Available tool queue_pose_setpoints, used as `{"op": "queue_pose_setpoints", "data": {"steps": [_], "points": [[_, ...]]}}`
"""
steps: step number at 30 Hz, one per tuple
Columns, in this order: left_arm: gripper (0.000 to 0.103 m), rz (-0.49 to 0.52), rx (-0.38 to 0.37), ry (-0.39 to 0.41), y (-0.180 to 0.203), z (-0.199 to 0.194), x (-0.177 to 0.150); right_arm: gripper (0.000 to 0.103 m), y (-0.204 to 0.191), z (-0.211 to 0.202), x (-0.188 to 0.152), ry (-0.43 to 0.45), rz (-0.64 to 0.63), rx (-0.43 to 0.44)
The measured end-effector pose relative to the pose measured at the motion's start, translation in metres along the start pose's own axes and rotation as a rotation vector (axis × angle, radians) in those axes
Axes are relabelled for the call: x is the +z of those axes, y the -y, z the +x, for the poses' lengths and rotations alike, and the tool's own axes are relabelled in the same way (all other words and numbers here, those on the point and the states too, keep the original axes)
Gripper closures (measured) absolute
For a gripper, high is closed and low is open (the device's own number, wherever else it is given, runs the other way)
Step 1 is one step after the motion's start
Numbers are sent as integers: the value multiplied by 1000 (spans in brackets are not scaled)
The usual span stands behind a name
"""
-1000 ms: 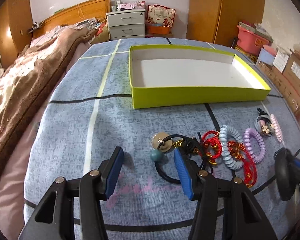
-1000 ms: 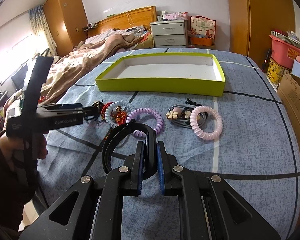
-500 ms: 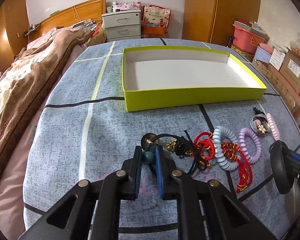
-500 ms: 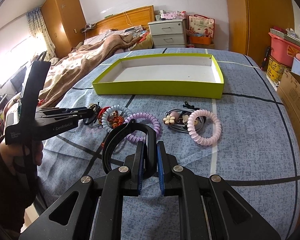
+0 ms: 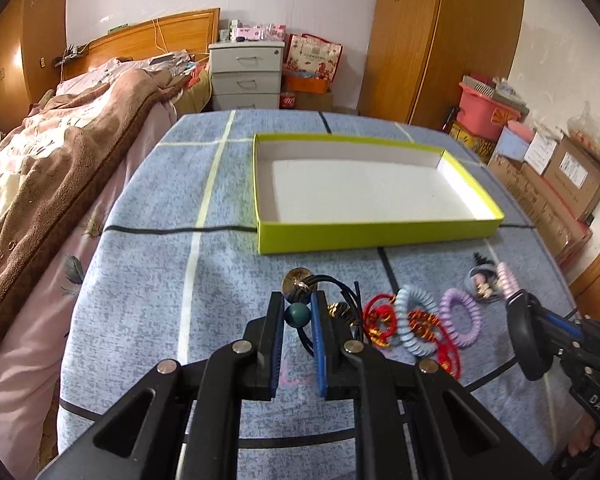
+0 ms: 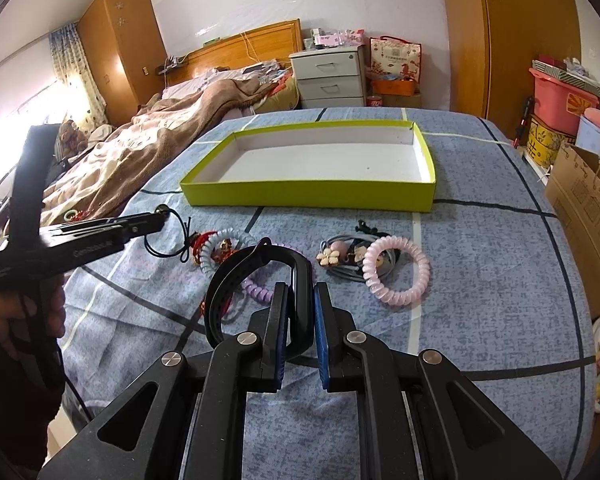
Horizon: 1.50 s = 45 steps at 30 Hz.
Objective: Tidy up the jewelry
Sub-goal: 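Carry both items into the lime-green box and open both tools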
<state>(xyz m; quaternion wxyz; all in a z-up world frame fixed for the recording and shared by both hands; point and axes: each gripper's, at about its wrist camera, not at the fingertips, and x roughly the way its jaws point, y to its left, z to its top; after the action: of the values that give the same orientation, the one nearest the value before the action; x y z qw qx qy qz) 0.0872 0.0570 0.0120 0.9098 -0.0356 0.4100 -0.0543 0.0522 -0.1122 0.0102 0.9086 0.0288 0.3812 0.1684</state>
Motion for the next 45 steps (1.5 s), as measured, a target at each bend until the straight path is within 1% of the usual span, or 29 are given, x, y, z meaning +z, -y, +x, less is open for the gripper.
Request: {"op": "queue_pose_setpoints", "data": {"steps": [4, 6, 10, 13, 16, 19, 22, 28, 30, 35, 38, 45], "points": [[89, 5, -7, 27, -1, -10, 8, 90, 4, -4, 11, 19, 3, -5], [89, -11, -26, 34, -2, -11, 14, 90, 4, -5, 18, 29, -4, -12], [89, -14, -35, 56, -3, -12, 30, 90, 13, -3, 42, 46, 0, -29], [89, -31, -50, 58, -5, -7, 44, 90, 22, 3, 60, 49, 3, -60], [89, -24, -43, 73, -5, -2, 57, 90, 31, 9, 75, 53, 12, -81], [89, -35, -47, 67, -7, 8, 68, 90, 41, 20, 90, 48, 23, -101], [89, -31, -53, 65, -6, 18, 79, 90, 52, 37, 106, 24, 22, -129], [89, -53, -68, 40, -8, 46, 96, 90, 67, 69, 127, -25, 26, -158], [89, -59, -74, 19, -10, 58, 101, 90, 72, 78, 130, -39, 26, -164], [89, -62, -56, -9, -12, 82, 108, 90, 81, 103, 139, -71, 31, -181], [89, -70, -62, -38, -12, 97, 110, 90, 84, 115, 143, -87, 25, -178], [89, -71, -56, -69, -10, 117, 111, 90, 89, 136, 146, -125, 14, -184]]}}
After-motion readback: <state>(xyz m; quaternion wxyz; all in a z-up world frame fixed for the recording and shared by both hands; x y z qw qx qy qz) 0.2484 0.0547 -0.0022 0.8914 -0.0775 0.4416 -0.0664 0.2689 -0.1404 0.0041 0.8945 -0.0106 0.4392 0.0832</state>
